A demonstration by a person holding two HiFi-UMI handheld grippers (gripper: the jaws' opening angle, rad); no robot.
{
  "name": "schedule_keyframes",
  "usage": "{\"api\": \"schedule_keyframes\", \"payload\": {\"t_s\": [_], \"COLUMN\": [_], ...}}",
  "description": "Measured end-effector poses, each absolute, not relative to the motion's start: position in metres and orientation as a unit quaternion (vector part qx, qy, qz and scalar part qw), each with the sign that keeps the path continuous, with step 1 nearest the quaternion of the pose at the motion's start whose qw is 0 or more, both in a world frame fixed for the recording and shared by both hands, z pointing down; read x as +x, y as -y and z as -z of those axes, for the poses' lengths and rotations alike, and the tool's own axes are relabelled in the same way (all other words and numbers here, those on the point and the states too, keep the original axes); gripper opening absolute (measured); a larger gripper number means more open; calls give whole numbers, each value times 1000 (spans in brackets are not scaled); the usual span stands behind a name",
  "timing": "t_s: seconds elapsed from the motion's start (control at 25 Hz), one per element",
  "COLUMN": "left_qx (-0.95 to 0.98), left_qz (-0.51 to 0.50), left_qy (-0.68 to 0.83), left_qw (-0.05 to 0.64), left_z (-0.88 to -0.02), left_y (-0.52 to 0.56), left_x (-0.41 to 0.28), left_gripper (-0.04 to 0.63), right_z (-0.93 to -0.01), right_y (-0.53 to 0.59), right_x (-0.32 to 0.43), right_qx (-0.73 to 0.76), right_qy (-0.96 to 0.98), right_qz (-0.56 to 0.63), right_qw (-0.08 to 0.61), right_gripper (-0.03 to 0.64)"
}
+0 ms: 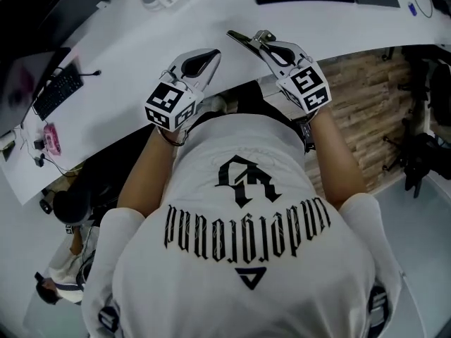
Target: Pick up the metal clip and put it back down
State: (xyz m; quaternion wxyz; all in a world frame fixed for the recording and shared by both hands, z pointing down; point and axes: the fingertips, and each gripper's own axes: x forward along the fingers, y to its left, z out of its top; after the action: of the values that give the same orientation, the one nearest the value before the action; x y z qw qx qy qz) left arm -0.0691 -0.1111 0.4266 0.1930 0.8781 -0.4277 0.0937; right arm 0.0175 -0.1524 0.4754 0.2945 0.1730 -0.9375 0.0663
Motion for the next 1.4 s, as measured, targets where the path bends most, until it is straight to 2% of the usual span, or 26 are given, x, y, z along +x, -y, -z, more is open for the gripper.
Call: {"api": "schedule_keyframes", "payload": {"t_s": [0.72,1.4], "left_qx": [892,824], "left_qz": [-63,-36], "left_qy": [427,552], "left_qw": [130,125], "left_z": [-348,-330], "left_y": [68,89], "left_x": [-106,-89], "left_gripper": [12,12], "right_z": [-374,-370], "right_y": [99,155], "right_x": [19,42], "right_qx": [263,148], "right_qy": [937,963], "right_qz": [-23,8], "right_qw": [227,226], "right_gripper": [34,34]}}
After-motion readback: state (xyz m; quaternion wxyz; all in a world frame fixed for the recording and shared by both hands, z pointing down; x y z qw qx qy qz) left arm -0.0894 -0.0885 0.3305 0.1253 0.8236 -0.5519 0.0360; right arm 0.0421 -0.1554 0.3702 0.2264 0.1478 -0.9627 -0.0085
